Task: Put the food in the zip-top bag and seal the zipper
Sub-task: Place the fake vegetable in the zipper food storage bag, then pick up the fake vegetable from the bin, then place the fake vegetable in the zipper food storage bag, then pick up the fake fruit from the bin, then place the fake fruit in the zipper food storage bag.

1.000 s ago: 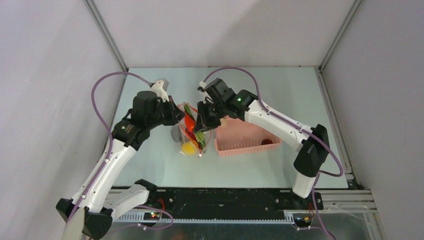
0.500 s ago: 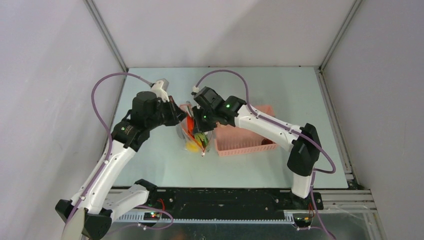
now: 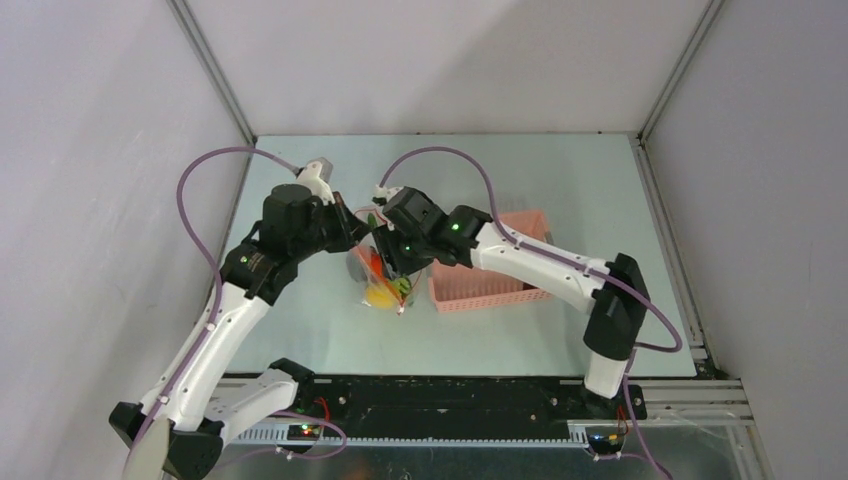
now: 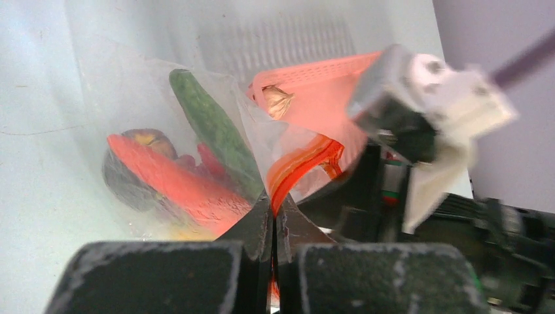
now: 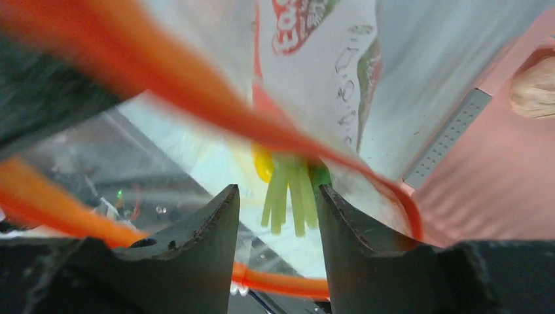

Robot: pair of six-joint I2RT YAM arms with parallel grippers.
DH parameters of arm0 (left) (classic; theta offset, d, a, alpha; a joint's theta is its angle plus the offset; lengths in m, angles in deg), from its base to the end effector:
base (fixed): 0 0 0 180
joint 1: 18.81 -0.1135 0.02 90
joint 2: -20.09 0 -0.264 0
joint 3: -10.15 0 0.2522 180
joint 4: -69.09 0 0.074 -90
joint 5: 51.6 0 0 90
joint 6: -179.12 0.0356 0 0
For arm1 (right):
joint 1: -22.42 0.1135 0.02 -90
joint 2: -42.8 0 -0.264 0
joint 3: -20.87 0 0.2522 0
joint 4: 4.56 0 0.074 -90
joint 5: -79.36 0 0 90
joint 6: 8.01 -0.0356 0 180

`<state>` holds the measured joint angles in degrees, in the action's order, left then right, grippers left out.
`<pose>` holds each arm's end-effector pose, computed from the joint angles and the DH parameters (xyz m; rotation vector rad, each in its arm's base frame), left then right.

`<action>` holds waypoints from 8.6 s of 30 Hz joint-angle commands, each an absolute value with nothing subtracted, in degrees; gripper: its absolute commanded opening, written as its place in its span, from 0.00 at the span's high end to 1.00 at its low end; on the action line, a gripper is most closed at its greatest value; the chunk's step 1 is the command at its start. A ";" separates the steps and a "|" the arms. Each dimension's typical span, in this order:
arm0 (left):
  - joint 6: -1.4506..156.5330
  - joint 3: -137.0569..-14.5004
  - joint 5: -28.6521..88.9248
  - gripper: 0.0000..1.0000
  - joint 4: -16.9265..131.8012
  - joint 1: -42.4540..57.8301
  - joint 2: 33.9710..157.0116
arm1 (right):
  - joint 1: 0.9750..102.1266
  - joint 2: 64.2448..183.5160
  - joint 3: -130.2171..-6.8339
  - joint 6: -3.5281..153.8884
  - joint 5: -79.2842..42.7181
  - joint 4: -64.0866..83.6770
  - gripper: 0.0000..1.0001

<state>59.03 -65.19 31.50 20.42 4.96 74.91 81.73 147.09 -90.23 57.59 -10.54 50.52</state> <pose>0.1818 -0.0847 0.3661 -0.0407 2.1336 -0.6933 0.2086 0.3513 0.3174 -0.7561 2.4076 0.6402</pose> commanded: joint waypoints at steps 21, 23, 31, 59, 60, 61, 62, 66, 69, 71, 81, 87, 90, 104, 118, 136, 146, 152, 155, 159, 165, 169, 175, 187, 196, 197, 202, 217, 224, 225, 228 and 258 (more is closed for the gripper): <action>59.14 -66.32 34.56 0.99 20.11 3.65 73.80 | 58.49 108.28 -52.17 44.32 -10.27 19.64 0.00; 59.09 -66.31 34.53 0.99 20.07 3.60 73.89 | 58.78 110.51 -51.98 44.55 -4.04 21.54 0.01; 59.45 -66.29 34.36 0.99 19.71 3.29 74.50 | 59.11 126.19 -53.62 34.20 0.67 21.20 0.13; 59.81 -66.01 31.69 0.99 19.79 2.95 75.02 | 64.58 150.89 -61.86 24.07 7.66 15.22 0.30; 59.83 -66.01 31.49 0.99 19.91 2.93 75.02 | 64.84 151.12 -62.14 24.03 7.78 15.67 0.31; 59.85 -65.90 31.65 0.99 19.95 2.90 74.95 | 64.99 151.55 -62.19 24.06 7.80 15.73 0.32; 59.83 -65.87 32.27 0.99 19.97 2.94 74.94 | 65.15 151.80 -62.31 24.03 7.81 15.95 0.33; 59.85 -65.96 31.74 0.99 19.82 2.95 75.17 | 65.40 152.57 -62.42 23.22 8.34 17.56 0.40; 59.81 -65.97 31.71 1.00 20.02 2.90 75.05 | 65.39 152.40 -62.39 23.62 8.86 18.68 0.46; 59.72 -65.85 31.88 0.99 19.93 2.90 74.93 | 65.39 151.89 -62.38 24.15 9.88 19.64 0.57; 59.75 -65.79 31.32 0.99 19.98 2.90 74.86 | 67.42 142.05 -62.33 31.89 13.67 23.68 0.83; 59.60 -65.74 30.91 0.99 20.12 2.90 75.10 | 72.54 131.34 -60.96 40.82 21.12 22.10 0.84; 59.62 -65.75 29.79 0.99 20.18 2.93 75.13 | 75.18 125.98 -59.39 44.81 19.11 18.31 0.84; 59.44 -65.73 28.48 0.99 20.23 2.94 75.49 | 81.97 122.57 -54.94 57.25 -4.92 -6.30 0.82; 59.26 -65.35 27.94 0.99 20.82 2.90 74.98 | 82.72 130.36 -58.78 51.14 -2.25 -0.34 0.64; 59.19 -65.20 29.25 0.97 20.81 2.90 74.90 | 83.39 127.18 -60.19 54.69 -2.64 6.51 0.01; 59.17 -65.37 30.84 0.96 20.32 2.90 74.78 | 82.83 110.04 -49.01 60.31 9.78 7.35 0.00; 59.09 -65.34 29.85 0.97 20.52 2.91 74.62 | 72.39 105.52 -48.88 46.42 17.07 31.61 0.01; 59.07 -65.38 28.91 0.97 20.57 2.90 74.59 | 67.71 106.63 -49.16 41.78 17.24 41.36 0.01; 58.92 -65.24 29.24 0.97 20.76 2.95 74.53 | 62.15 111.59 -51.60 42.01 17.16 49.66 0.02; 58.73 -65.19 28.91 0.96 20.96 2.92 74.80 | 58.23 120.76 -54.08 46.46 14.86 51.38 0.04; 58.68 -65.22 28.50 0.97 20.82 2.92 74.88 | 57.55 126.61 -55.49 47.53 15.74 52.55 0.04; 58.66 -65.01 28.86 0.97 21.08 2.90 75.27 | 57.31 134.07 -57.78 48.19 17.78 55.19 0.06; 58.80 -65.19 28.97 0.97 20.99 2.93 75.40 | 56.38 143.07 -57.94 45.56 12.08 53.27 0.14; 59.15 -65.31 29.20 0.97 20.68 2.94 75.25 | 54.95 146.00 -57.97 46.20 7.09 50.36 0.17; 59.17 -65.40 29.17 0.97 20.69 2.92 75.21 | 54.99 146.01 -57.98 46.44 6.66 50.21 0.18; 59.25 -65.31 29.36 0.97 20.79 2.90 74.93 | 54.99 144.47 -58.00 48.03 5.32 51.16 0.20; 59.34 -65.32 29.03 0.97 20.80 2.86 75.15 | 54.07 143.04 -57.95 61.61 -0.01 55.11 0.28; 59.28 -65.31 29.09 0.97 20.79 2.90 75.52 | 53.97 142.40 -57.93 61.44 -0.79 53.31 0.53; 59.30 -65.35 28.97 0.97 20.77 2.90 75.65 | 53.97 141.86 -57.93 61.28 -0.93 52.86 0.59; 59.37 -65.33 28.99 0.98 20.75 2.90 75.65 | 53.98 140.02 -57.98 61.13 -0.68 51.84 0.70; 59.30 -65.26 27.68 0.98 20.98 2.90 75.36 | 75.59 115.14 -58.06 63.66 -26.44 1.85 0.82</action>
<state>59.12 -65.19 29.10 18.84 3.17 76.31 73.69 111.05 -57.14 65.13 -21.28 17.52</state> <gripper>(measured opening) 0.027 0.516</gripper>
